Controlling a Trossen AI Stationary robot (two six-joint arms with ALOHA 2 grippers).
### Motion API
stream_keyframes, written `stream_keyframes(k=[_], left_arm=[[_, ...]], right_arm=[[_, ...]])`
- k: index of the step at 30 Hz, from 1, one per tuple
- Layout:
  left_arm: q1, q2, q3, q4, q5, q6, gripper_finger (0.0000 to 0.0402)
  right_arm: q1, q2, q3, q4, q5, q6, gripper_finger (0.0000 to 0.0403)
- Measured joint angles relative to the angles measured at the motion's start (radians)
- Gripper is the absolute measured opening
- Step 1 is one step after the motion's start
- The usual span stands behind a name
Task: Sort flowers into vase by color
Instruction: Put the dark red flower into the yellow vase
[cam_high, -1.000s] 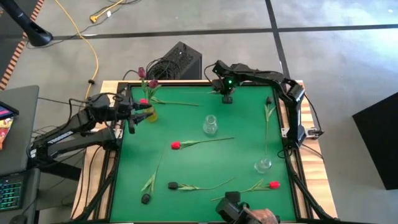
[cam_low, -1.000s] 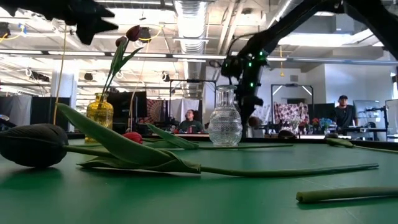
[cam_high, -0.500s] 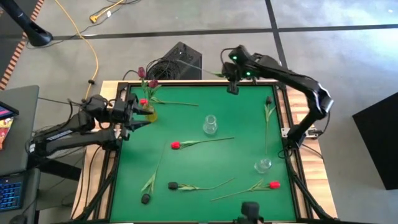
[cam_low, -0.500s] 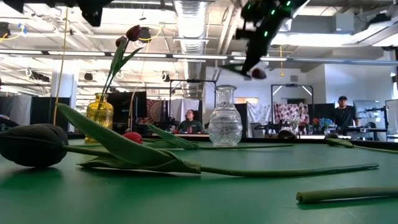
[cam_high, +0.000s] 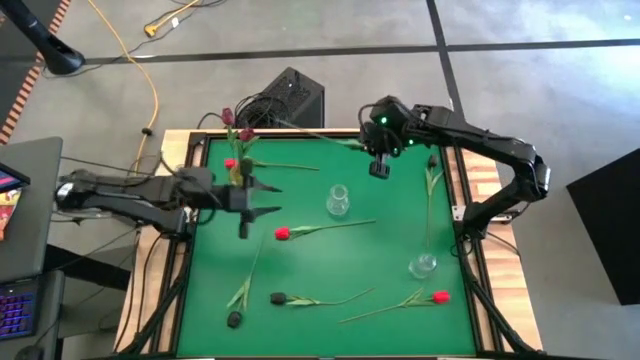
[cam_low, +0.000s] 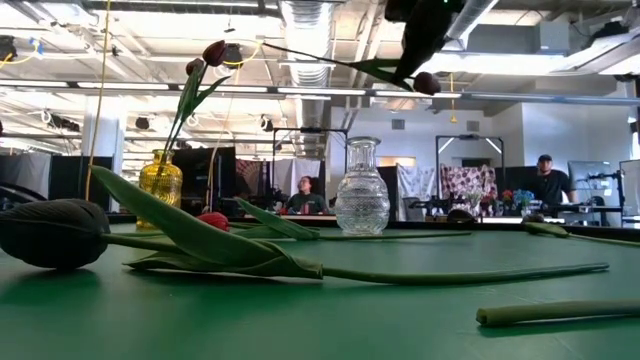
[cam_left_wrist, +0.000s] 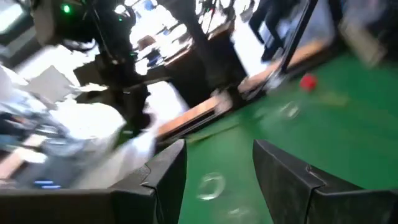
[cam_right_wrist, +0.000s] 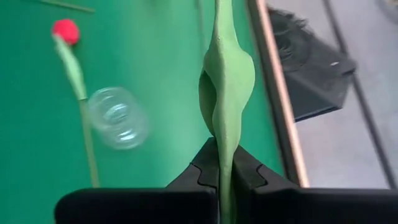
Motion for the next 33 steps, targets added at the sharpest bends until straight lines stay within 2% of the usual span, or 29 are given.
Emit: stream_keyframes(k=[4,8,12,18,20,28,33], left_arm=[[-0.118,0.145,0.08,0.003,-0.291,0.209,0.0174],[-0.175,0.288,0.166,0.014,-0.584,0.382,0.0174],[-0.177,0.423,0.254,0.013,-0.764,0.512,0.0174],[-0.111,0.565,0.335,0.027,-0.884,0.618,0.0174],[-0.087,0.592,0.355,0.035,-0.893,0.637,0.0174],[-0.001,0.621,0.366,0.034,-0.94,0.666,0.0174],[0.009,0.621,0.366,0.035,-0.939,0.675,0.0174]], right_arm=[[0.047,0.002,0.0,-0.029,0.025,0.057,0.0032],[0.085,0.002,0.0,-0.033,0.033,0.073,0.0035],[0.109,0.002,0.0,-0.034,0.035,0.073,0.0034],[0.124,0.002,0.0,-0.03,0.037,0.096,0.0035],[0.126,0.002,0.0,-0.034,0.037,0.097,0.0036],[0.131,0.002,0.0,-0.044,0.027,0.097,0.0036],[0.131,0.003,-0.011,-0.046,0.027,0.083,0.0035]])
